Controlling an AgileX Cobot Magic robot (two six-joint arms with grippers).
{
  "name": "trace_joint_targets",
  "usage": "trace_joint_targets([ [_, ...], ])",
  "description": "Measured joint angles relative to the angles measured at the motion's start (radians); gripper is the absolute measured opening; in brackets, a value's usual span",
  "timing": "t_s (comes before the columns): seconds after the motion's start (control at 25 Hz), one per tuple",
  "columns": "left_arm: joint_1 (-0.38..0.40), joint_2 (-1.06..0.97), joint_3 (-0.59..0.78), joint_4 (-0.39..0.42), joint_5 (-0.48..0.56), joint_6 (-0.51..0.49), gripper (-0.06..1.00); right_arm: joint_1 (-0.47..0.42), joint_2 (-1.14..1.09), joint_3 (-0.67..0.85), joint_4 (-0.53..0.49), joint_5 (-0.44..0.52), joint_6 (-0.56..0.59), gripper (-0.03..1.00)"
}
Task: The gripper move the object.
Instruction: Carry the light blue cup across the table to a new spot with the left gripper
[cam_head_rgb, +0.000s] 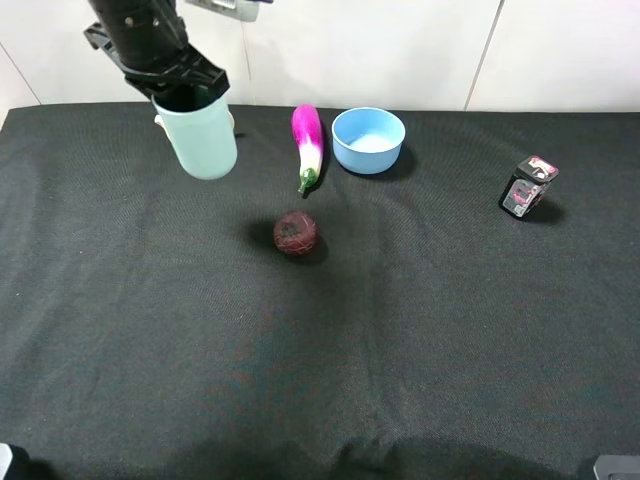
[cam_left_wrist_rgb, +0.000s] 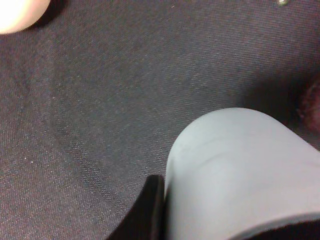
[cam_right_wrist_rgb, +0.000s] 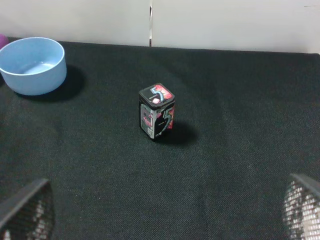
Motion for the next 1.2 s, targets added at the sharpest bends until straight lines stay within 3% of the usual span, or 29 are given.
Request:
trace_joint_targets([
  [0.48,0.121,0.0,0.123,-0.001,-0.159,-0.016,0.12,0.0,0.0,0.0,0.0,0.0,0.0,0.69],
  [0.84,0.149,0.026,0.166,0.014,-0.286,-0.049,0.12,0.0,0.0,0.0,0.0,0.0,0.0,0.69],
  [1.2,0.184,0.072,0.167,0.018,-0.324,-0.094,0.12,0.0,0.0,0.0,0.0,0.0,0.0,0.69],
])
